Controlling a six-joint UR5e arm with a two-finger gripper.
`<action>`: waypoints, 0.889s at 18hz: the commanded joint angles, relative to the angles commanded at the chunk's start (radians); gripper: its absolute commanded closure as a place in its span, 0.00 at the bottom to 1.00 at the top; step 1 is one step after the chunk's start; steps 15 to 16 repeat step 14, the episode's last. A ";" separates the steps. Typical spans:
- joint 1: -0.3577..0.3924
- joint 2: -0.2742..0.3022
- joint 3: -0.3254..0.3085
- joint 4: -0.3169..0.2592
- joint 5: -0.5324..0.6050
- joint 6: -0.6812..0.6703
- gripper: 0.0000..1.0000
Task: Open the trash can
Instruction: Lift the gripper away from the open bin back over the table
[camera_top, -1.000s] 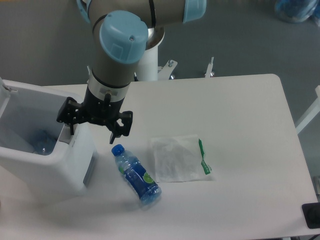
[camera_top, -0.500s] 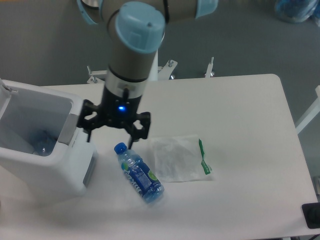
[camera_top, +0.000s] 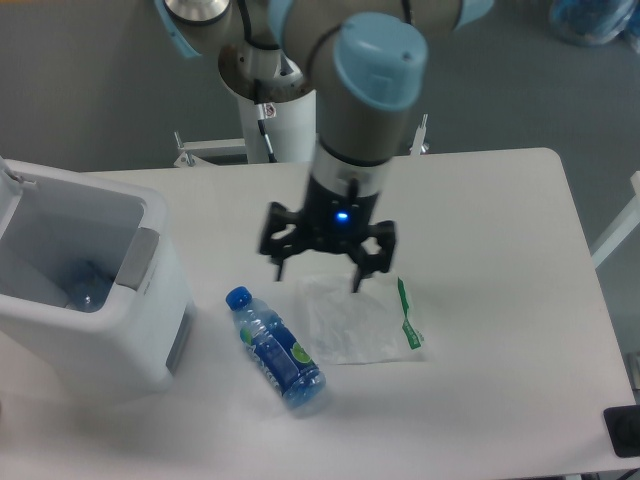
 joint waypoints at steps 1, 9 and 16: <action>0.015 -0.003 -0.002 0.000 0.003 0.031 0.00; 0.131 -0.049 -0.023 0.047 0.026 0.503 0.00; 0.138 -0.066 -0.034 0.063 0.035 0.568 0.00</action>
